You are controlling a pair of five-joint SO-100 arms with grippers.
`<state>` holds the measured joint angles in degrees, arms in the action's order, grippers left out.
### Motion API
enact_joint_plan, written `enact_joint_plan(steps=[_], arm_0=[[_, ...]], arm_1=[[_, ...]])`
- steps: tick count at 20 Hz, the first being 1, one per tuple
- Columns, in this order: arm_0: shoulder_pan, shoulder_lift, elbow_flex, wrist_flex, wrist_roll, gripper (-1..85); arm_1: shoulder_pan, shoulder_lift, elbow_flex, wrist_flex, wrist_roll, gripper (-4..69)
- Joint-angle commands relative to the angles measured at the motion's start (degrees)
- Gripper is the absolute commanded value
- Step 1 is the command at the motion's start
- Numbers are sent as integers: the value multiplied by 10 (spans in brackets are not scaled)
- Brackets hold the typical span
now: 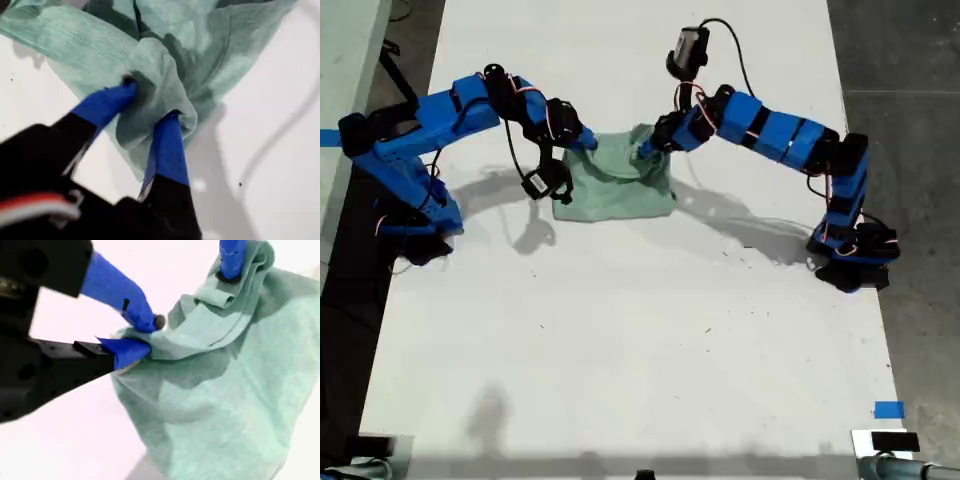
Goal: Fold t-shirt
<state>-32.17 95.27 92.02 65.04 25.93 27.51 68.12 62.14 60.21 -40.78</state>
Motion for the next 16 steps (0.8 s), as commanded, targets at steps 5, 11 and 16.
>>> enact_joint_plan(steps=[5, 11, 16], arm_0=[[-160, 227, 41, 8, 68, 286], [-170, 467, 266, -9, 62, 261], [-133, 755, 526, -8, 26, 138]], arm_1=[[130, 95, -64, 67, -57, 281], [161, 262, 156, 86, -64, 241], [115, 485, 432, 63, -23, 54]])
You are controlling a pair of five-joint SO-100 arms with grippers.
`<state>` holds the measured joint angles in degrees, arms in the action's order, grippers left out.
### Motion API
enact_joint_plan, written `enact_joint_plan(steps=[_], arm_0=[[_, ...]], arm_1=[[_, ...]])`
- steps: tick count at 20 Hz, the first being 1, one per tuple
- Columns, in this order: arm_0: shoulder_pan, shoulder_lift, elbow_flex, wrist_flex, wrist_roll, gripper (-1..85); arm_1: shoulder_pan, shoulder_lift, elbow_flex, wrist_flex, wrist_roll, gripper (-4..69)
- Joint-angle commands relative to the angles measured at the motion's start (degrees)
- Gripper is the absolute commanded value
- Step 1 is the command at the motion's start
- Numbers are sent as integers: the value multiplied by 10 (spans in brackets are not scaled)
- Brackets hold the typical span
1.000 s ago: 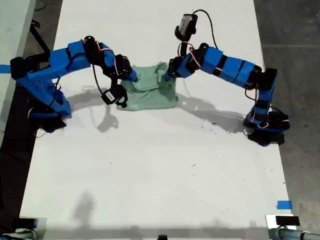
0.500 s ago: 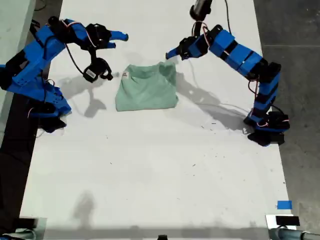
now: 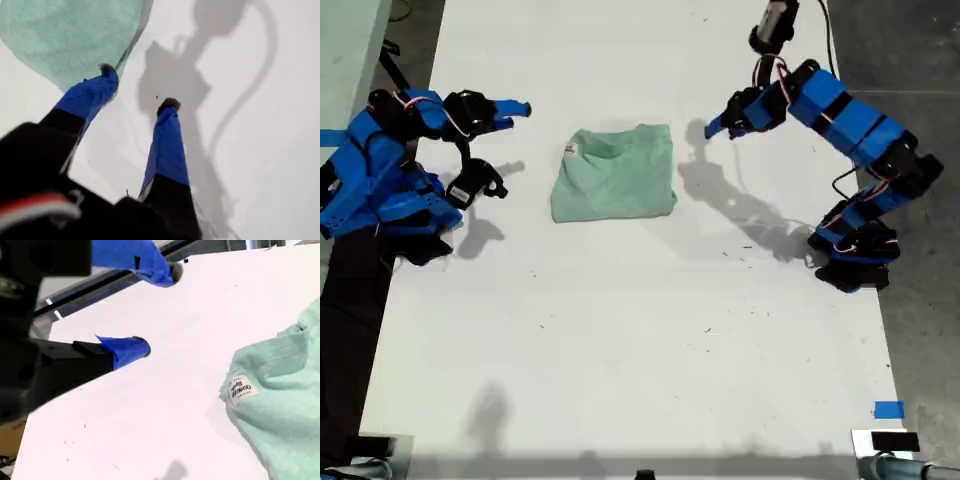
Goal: Fold t-shirt
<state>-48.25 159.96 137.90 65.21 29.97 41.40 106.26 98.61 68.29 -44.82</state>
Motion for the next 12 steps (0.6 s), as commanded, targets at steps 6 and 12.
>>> enact_joint_plan(steps=[6, 12], arm_0=[[120, 362, 249, 54, -67, 1], [182, 362, 342, 58, -133, 19]], arm_1=[[-240, 142, 194, -207, 133, -10], [-342, -181, -78, -276, 126, -10]])
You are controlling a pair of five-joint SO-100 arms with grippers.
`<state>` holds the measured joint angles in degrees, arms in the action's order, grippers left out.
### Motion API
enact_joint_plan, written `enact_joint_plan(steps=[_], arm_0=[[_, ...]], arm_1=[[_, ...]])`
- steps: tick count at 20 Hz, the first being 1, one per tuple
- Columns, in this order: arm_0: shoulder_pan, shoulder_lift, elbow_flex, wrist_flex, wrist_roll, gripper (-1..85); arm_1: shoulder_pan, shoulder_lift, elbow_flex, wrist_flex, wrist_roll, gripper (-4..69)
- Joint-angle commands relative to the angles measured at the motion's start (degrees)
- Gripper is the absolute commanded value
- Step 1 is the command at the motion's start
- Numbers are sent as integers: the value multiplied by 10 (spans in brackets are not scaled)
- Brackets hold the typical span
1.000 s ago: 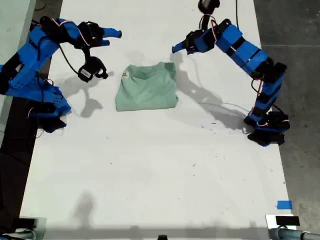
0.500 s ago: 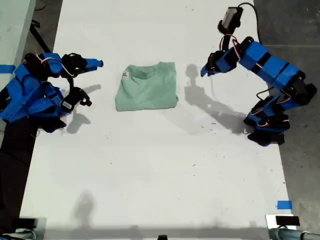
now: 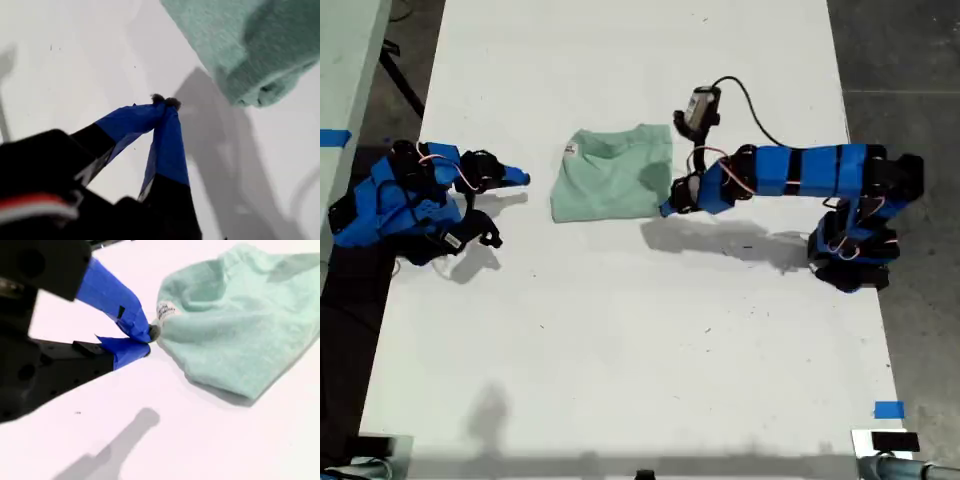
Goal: Fold t-shirt
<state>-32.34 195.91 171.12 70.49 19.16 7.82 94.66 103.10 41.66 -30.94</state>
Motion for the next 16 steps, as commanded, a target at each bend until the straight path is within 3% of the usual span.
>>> enact_joint_plan(steps=[1, 4, 7, 11, 15, 16], arm_0=[[32, 3, 17, 5, -35, 19], [34, 3, 18, 6, -37, 62], [33, 3, 20, 11, -37, 75], [25, 3, 20, 26, -36, 101], [19, 3, 21, 26, -35, 102], [19, 3, 21, 27, -36, 102]], arm_1=[[1, -114, -186, 7, -32, -10], [33, -264, -395, 65, -91, -10], [75, -385, -550, 77, -138, -10], [156, -436, -555, -21, -154, -10], [257, -439, -482, -206, -54, -10], [279, -434, -482, -225, -42, -10]])
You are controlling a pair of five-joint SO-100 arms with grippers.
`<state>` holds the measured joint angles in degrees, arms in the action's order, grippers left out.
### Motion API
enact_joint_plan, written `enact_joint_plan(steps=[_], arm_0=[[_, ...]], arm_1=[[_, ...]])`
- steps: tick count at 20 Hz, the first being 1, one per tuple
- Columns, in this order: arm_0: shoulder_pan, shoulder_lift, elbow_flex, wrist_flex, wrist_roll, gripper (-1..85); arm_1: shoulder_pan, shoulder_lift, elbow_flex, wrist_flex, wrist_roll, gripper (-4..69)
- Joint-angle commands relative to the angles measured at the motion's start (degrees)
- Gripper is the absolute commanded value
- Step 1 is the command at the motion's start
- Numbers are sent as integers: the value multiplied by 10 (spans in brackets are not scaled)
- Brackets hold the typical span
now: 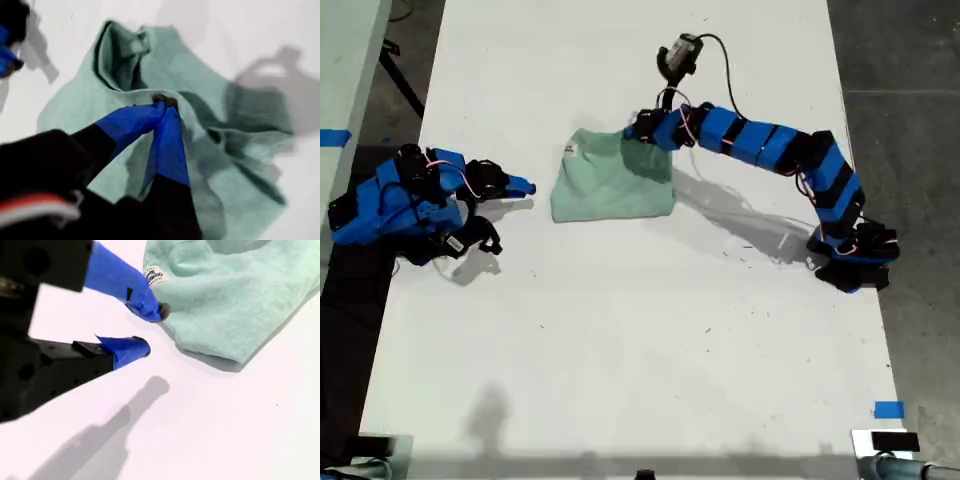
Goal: Fold t-shirt
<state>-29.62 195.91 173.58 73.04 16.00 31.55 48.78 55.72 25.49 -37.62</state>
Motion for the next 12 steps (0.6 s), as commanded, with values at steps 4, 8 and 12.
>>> enact_joint_plan(steps=[4, 8, 12], arm_0=[[-7, 3, -3, 15, -10, 93], [-7, 3, -3, 33, -11, 100], [3, 3, -3, 48, -8, 89]], arm_1=[[83, 119, 60, -67, 23, -10], [78, 321, 229, 64, -20, -10], [73, 664, 540, 230, -4, -10]])
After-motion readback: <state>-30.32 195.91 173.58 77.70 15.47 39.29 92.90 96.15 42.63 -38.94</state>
